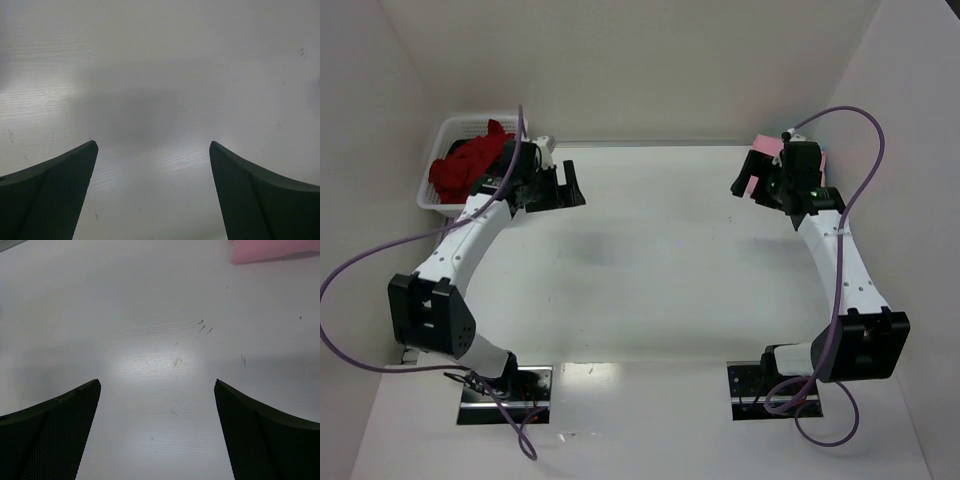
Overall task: Fold and stack the t-shirts
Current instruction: Grab crumpled tshirt from bin with the left arm
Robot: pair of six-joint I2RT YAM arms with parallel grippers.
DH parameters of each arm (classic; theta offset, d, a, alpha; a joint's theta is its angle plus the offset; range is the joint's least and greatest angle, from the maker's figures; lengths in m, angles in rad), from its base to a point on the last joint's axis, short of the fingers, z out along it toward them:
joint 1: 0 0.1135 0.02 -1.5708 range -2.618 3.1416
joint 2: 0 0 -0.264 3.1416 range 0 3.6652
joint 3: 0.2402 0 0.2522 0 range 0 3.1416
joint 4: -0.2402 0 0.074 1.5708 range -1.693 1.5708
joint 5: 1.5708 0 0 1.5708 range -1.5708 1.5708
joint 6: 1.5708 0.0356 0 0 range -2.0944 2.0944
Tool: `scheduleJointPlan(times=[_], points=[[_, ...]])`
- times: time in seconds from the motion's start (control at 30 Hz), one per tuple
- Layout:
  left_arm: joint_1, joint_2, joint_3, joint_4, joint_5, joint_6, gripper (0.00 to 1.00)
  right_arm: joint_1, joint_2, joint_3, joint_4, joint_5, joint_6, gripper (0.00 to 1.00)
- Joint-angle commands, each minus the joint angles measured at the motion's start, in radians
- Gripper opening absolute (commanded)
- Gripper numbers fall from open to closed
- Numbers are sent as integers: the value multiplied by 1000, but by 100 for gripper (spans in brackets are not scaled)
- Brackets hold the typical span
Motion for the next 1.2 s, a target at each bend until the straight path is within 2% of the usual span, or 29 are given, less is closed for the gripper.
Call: scheduleJointPlan(times=[0.0,0.17,0.33,0.4,0.6,0.63,0.67,0.7,0.8,0.97,1.17], points=[[4,-113,-16,78,-71,69,100,-2,-32,16,78,-50,-6,100],[13,-148,-7,79,-100,109,100,-2,25,96,140,-184,6,100],[135,-225,-131,239,99,64,100,-2,74,145,272,-258,84,100],[163,-285,-209,331,110,53,100,31,109,200,272,-258,58,100],[197,-320,-199,336,-82,71,100,99,226,298,292,-251,17,100],[197,-320,-173,322,-181,71,100,99,258,323,302,-276,29,100],[209,-282,-147,284,-293,71,100,108,276,335,302,-301,40,100],[222,-230,-43,238,-354,95,100,128,319,366,302,-310,40,100],[234,-112,51,169,-510,105,100,166,351,392,311,-301,28,100],[330,71,192,164,-522,90,100,208,420,449,288,-301,6,100],[446,186,252,213,-462,59,100,208,410,360,288,-271,-24,100]])
